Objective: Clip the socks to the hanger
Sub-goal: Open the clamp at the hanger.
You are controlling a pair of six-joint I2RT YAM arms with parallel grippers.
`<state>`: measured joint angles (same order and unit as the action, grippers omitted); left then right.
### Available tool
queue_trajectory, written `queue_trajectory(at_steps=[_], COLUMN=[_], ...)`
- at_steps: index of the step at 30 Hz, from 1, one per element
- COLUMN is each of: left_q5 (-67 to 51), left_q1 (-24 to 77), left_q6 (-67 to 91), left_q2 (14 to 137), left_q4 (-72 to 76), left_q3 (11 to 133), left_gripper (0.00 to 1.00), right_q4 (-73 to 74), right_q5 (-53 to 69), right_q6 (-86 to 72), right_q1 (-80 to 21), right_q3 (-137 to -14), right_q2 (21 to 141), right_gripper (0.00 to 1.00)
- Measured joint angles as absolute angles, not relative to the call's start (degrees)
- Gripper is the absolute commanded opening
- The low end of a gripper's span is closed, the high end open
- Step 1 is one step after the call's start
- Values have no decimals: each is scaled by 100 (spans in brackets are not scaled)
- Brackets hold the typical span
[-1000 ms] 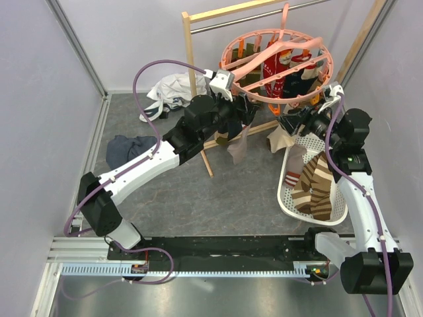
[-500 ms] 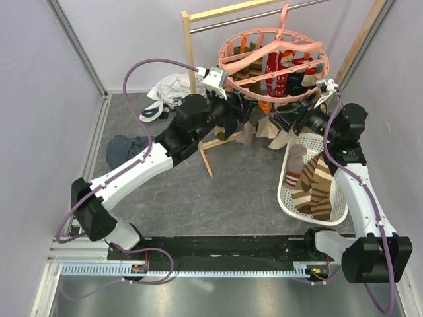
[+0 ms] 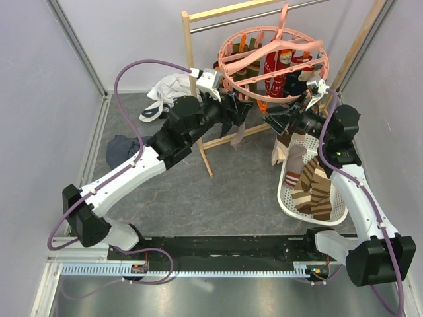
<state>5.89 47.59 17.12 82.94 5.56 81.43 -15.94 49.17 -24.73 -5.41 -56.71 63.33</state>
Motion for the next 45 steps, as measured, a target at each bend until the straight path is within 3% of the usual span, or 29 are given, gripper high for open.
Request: queue_trajectory(at_steps=[28,33,40,45], left_q5=[261,69,-58,-45], left_q1=[4912,5019,5190,5218], left_q6=[1944,2069,2211,2263], left_q2=[7505,7524,7636,7636], left_q4=[-3,-30,-75,-73], left_q3=[8068,8071,8160,8180], left_gripper=[81,81,81,81], right_q4=[-1977,-2073,-1994,-1914], right_q5=[3900,4045,4311,4416], right_q6=[-1780,-1774,-1787,-1806], right_q1=[-615,-615,-615,-615], right_q3=[-4901,-4901,-5089,-5203], right_q2=[6455,6455,6458,6425], right_gripper=[59,53,31,20])
